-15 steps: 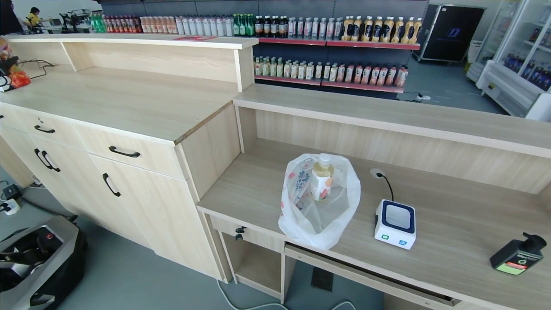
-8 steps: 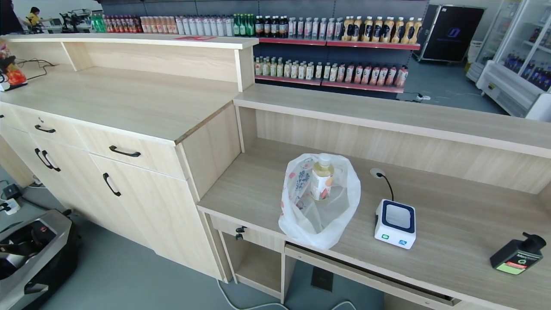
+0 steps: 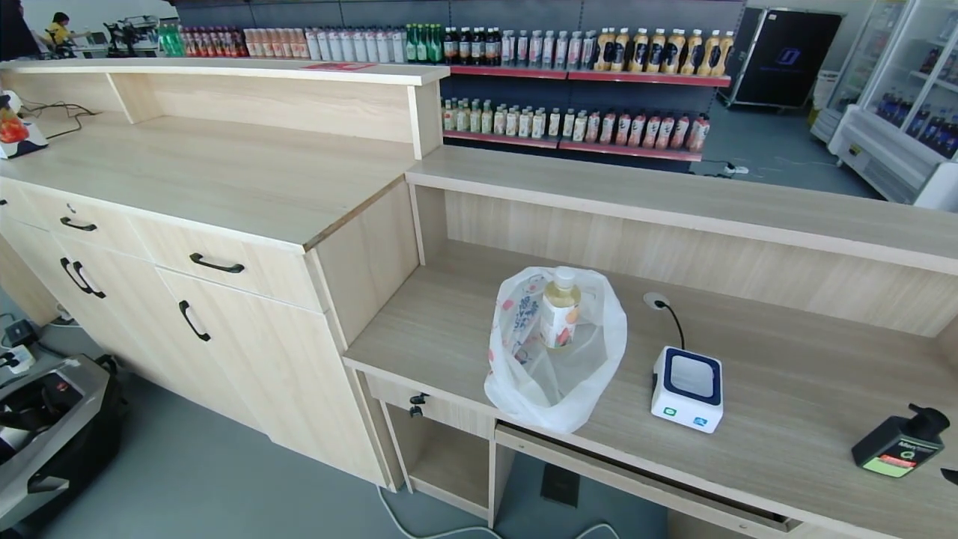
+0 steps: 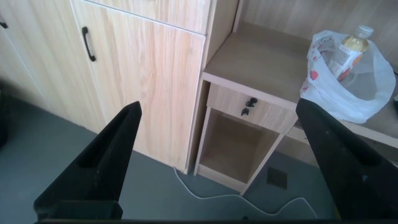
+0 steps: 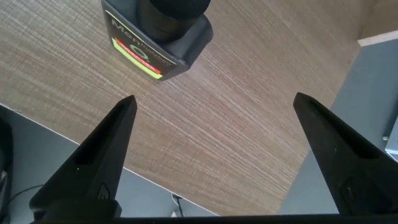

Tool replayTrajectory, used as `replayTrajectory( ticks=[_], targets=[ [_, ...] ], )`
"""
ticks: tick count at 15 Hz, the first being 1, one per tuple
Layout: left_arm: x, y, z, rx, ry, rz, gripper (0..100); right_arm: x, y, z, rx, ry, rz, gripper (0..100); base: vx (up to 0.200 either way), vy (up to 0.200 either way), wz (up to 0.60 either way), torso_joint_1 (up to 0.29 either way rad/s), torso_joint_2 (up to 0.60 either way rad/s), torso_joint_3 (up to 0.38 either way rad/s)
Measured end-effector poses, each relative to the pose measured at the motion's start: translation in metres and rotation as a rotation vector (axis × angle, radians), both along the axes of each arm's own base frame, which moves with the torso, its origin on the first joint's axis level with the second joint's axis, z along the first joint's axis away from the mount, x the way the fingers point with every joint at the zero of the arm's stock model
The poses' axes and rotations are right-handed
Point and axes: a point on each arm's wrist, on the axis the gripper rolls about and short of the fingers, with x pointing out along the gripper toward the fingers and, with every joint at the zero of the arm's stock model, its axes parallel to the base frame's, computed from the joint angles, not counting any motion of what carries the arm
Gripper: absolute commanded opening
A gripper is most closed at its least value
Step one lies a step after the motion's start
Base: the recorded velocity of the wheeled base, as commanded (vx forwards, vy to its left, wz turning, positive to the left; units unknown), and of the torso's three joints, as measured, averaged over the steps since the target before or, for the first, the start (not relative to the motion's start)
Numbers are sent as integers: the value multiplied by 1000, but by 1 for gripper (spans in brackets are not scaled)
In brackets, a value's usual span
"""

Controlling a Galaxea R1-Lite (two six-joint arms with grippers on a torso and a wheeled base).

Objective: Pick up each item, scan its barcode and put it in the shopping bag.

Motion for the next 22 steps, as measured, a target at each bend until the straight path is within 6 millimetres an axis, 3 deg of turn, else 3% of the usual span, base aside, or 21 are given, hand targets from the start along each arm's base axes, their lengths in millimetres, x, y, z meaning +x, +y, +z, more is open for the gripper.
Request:
replayTrajectory(
  ticks=[5, 14, 22],
  targets=[
    [0, 0, 0, 0, 0, 0, 100, 9, -7, -11, 26, -14, 33, 100, 0, 0, 0, 0, 0, 0],
    [0, 0, 0, 0, 0, 1, 100, 58, 17, -25, 15, -45, 202, 100, 0, 0, 0, 0, 0, 0],
    [0, 0, 0, 0, 0, 0, 100, 72, 33, -33, 31, -26, 260, 100, 0, 0, 0, 0, 0, 0]
  ],
)
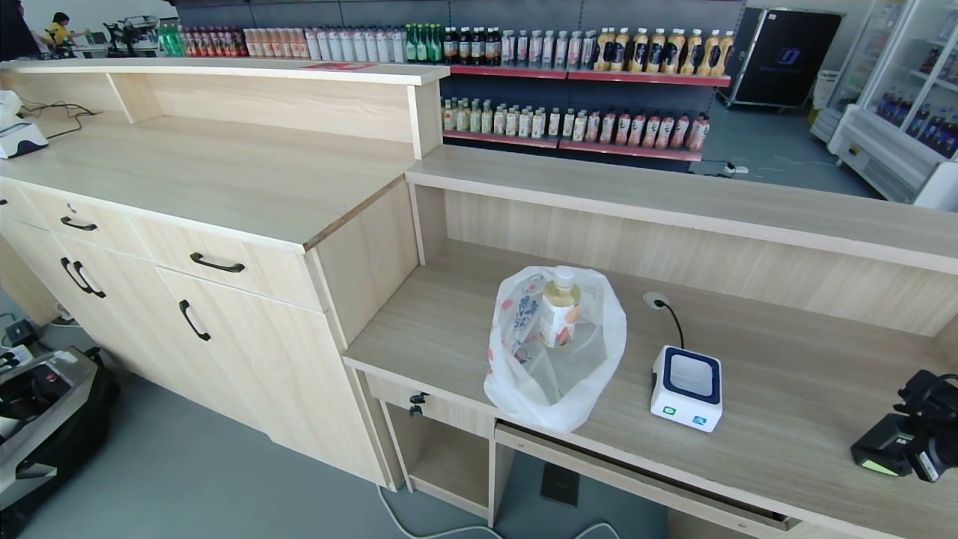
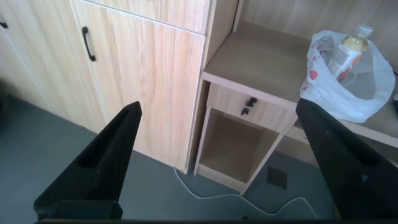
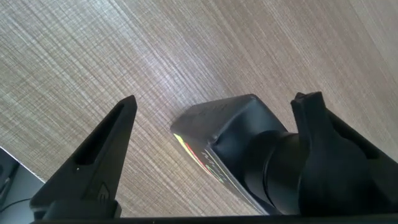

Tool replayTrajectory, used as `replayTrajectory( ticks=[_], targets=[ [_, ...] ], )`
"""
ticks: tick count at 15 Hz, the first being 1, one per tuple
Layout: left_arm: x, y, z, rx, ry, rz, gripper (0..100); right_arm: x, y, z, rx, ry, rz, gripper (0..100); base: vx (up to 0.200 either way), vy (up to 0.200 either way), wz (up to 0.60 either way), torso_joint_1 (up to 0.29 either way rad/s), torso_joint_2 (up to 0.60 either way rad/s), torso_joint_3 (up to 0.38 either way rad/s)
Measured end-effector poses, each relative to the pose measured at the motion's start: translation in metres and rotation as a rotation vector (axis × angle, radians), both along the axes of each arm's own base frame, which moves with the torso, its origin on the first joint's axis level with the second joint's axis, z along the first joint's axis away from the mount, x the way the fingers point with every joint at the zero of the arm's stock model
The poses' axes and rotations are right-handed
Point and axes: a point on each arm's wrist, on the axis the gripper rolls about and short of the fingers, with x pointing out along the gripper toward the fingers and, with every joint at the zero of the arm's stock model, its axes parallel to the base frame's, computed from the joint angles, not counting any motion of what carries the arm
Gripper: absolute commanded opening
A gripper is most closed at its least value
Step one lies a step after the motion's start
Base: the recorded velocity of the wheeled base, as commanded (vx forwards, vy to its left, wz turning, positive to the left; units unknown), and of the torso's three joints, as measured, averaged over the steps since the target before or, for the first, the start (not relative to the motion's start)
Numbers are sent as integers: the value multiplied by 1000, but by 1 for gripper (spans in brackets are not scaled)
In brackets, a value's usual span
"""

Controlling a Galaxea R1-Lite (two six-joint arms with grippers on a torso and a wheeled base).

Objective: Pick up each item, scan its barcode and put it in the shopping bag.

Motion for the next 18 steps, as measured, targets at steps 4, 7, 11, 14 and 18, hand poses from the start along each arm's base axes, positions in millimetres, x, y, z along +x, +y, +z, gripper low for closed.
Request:
replayTrajectory(
  ticks=[4, 7, 11, 14, 18],
  targets=[
    [0, 0, 0, 0, 0, 1, 100, 4, 2, -2, -7, -6, 10, 100, 0, 0, 0, 0, 0, 0],
    [0, 0, 0, 0, 0, 0, 100, 4, 2, -2, -8, -5, 11, 0, 0, 0, 0, 0, 0, 0],
    [0, 0, 0, 0, 0, 0, 100, 5, 1, 1, -43, -40, 9, 0, 0, 0, 0, 0, 0, 0],
    [0, 0, 0, 0, 0, 0, 100, 3, 3, 5, -79, -77, 11, 0, 0, 0, 0, 0, 0, 0],
    [0, 0, 0, 0, 0, 0, 100, -7, 11, 22, -158, -109, 13, 0, 0, 0, 0, 0, 0, 0]
  ],
)
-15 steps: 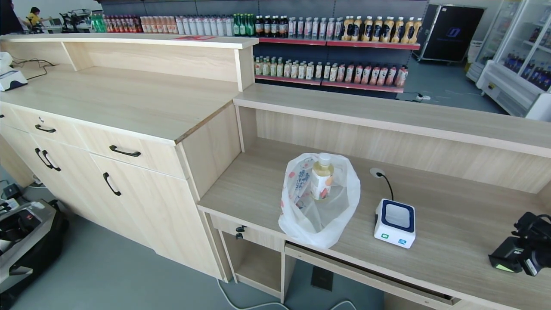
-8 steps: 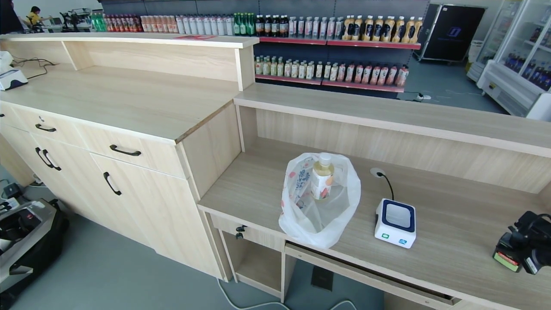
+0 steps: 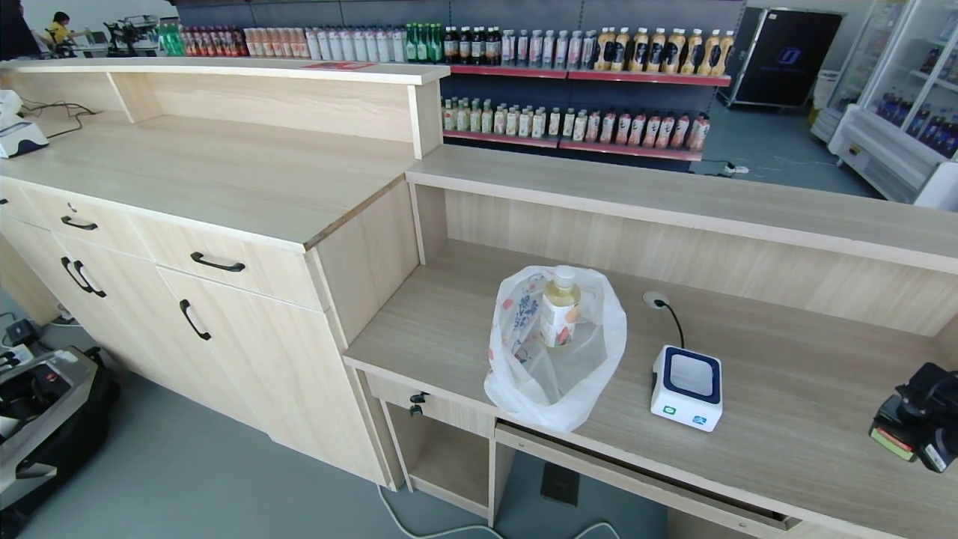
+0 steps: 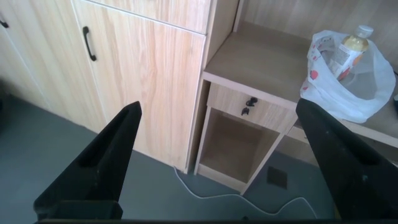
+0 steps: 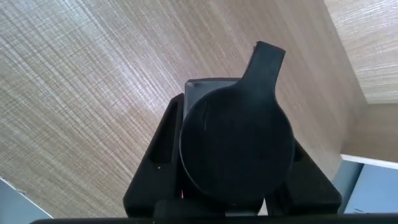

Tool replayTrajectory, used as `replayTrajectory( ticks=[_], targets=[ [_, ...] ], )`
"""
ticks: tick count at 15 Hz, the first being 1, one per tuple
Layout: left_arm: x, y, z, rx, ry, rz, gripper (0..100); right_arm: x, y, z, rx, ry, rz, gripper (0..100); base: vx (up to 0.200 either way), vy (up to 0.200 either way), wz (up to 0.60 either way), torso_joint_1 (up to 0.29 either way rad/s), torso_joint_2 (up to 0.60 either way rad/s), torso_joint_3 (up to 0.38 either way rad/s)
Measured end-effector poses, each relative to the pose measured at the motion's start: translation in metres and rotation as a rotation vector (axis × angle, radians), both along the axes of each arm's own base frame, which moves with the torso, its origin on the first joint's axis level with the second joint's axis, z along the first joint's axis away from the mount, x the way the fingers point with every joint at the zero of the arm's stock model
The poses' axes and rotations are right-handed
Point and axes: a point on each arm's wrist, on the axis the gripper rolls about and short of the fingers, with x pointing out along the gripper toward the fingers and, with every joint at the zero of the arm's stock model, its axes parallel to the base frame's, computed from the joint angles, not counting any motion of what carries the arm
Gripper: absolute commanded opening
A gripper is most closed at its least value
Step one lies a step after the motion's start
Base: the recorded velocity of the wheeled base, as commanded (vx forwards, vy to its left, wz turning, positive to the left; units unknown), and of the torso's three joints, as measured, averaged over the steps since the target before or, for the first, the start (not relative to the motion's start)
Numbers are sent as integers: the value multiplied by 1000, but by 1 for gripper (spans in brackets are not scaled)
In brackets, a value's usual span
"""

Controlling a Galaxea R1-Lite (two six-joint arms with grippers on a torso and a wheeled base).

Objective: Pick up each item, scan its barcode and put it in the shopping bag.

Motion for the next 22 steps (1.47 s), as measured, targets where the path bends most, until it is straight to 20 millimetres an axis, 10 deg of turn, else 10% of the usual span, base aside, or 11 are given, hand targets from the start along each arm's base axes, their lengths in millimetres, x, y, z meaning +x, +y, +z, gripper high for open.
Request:
replayTrajectory(
  ticks=[5, 10, 16, 22],
  targets=[
    [0, 0, 0, 0, 0, 0, 100, -29, 31, 73, -257, -139, 100, 0, 0, 0, 0, 0, 0, 0],
    [0, 0, 0, 0, 0, 0, 100, -39, 125, 148, -779, -464, 603, 0, 0, 0, 0, 0, 0, 0],
    [0, 0, 0, 0, 0, 0, 100, -57, 252, 175, -1319, -1008, 1146, 0, 0, 0, 0, 0, 0, 0],
    [0, 0, 0, 0, 0, 0, 100, -91, 308, 179, -1449, -1375, 1288, 0, 0, 0, 0, 0, 0, 0]
  ],
)
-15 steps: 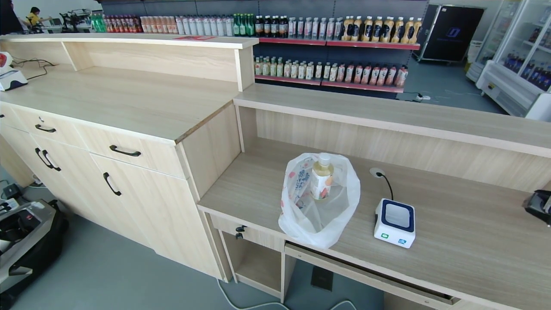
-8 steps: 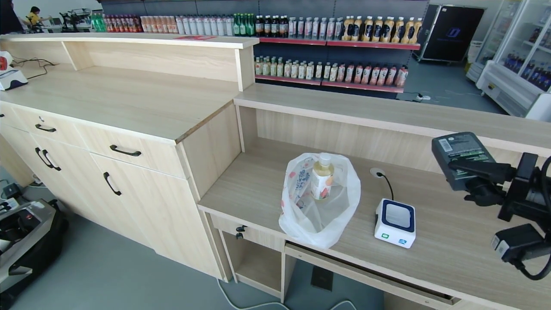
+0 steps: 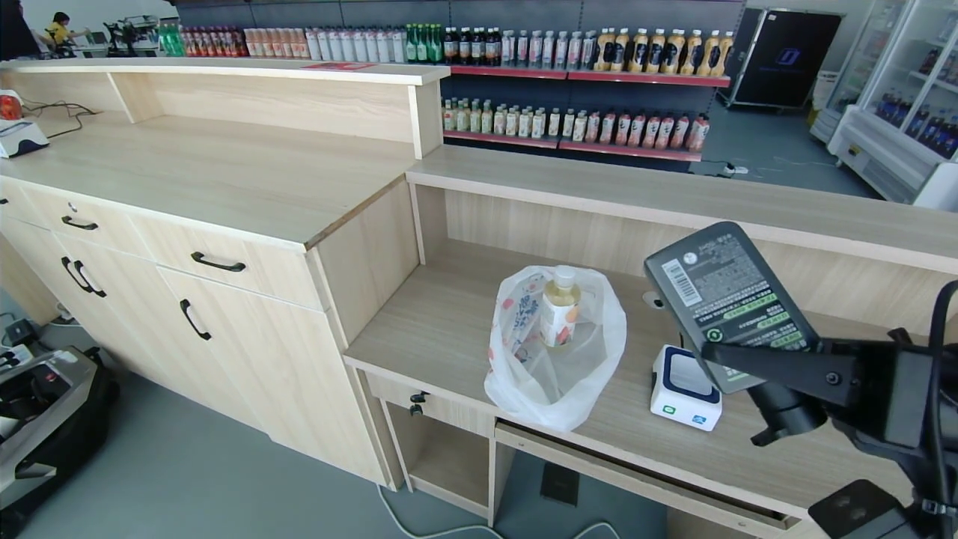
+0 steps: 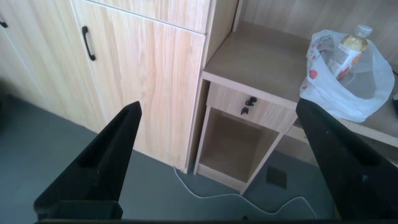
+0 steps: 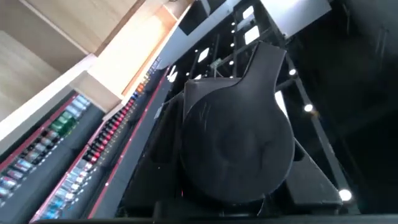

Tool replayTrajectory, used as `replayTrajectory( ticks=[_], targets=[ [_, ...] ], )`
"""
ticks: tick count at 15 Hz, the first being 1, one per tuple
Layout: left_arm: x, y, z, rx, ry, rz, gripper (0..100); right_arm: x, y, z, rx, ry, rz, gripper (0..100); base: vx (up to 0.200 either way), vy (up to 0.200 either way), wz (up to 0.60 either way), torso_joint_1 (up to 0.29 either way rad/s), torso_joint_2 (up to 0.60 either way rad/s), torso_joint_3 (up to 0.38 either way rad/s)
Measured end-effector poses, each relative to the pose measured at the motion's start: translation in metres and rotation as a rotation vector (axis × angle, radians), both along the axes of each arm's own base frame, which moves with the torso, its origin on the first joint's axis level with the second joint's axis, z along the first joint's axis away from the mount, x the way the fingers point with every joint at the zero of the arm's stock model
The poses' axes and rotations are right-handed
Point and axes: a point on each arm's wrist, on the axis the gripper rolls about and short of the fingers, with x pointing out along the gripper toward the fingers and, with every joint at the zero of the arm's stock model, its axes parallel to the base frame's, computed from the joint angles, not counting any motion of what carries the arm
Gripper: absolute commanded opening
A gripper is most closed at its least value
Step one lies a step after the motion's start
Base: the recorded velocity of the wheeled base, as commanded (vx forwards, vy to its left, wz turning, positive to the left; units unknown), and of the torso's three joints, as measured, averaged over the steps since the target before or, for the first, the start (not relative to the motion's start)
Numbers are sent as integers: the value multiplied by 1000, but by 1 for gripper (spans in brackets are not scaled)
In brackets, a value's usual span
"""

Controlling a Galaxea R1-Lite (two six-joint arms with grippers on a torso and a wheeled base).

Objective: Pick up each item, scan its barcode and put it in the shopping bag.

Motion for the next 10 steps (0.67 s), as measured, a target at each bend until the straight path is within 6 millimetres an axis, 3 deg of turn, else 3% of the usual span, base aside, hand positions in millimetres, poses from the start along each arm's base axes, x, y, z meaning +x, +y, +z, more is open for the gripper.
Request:
replayTrajectory(
  ticks=[5, 10],
  targets=[
    [0, 0, 0, 0, 0, -1, 100, -19, 25, 3, -9, -58, 170, 0, 0, 0, 0, 0, 0, 0],
    [0, 0, 0, 0, 0, 0, 100, -34, 35, 5, -10, -38, 276, 0, 0, 0, 0, 0, 0, 0]
  ],
)
